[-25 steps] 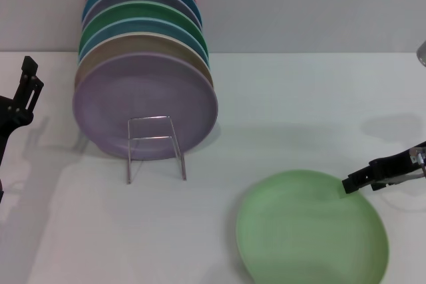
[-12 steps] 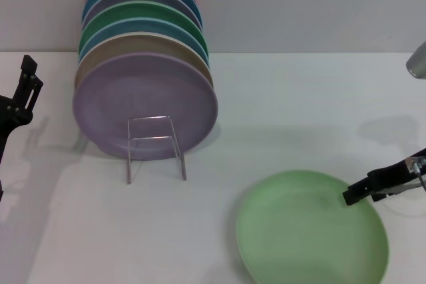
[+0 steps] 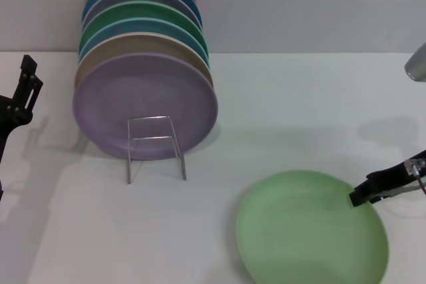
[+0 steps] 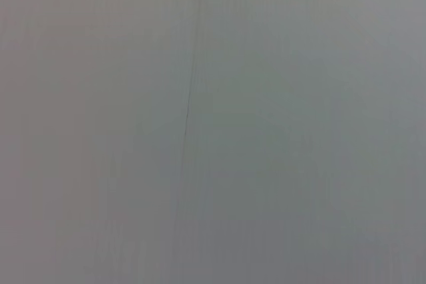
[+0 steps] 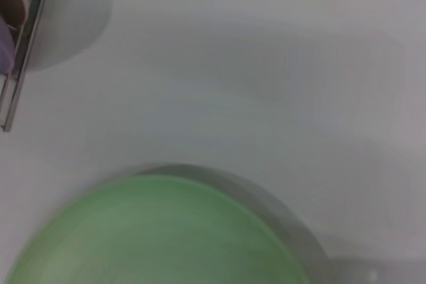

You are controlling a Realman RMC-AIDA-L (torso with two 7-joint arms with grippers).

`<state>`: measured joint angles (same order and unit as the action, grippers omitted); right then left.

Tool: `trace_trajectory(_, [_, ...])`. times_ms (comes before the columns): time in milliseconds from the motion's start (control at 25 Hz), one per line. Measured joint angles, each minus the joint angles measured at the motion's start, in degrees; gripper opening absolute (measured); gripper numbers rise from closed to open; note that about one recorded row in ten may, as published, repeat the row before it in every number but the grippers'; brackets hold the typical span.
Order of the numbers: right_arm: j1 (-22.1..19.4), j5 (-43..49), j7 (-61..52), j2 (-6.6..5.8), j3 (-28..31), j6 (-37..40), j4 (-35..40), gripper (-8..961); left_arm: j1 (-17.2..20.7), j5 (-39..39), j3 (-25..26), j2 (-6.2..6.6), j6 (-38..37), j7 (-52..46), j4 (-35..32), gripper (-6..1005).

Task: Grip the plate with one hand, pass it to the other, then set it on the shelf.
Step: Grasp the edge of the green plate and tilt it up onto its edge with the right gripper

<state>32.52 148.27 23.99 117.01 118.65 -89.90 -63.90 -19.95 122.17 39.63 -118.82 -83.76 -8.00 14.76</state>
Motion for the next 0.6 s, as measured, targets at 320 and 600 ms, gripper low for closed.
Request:
trace_trajectory(320, [0.51, 0.21, 0.00, 0.06, -0.35, 0.63, 1.52, 294, 0.12, 0.00, 0.00, 0.00, -0.10, 0.00, 0.00, 774])
trace_trajectory(600, [0.72, 0.70, 0.00, 0.06, -0.35, 0.71, 1.64, 295, 0.26, 0.00, 0.00, 0.00, -0.18, 0.00, 0.06, 774])
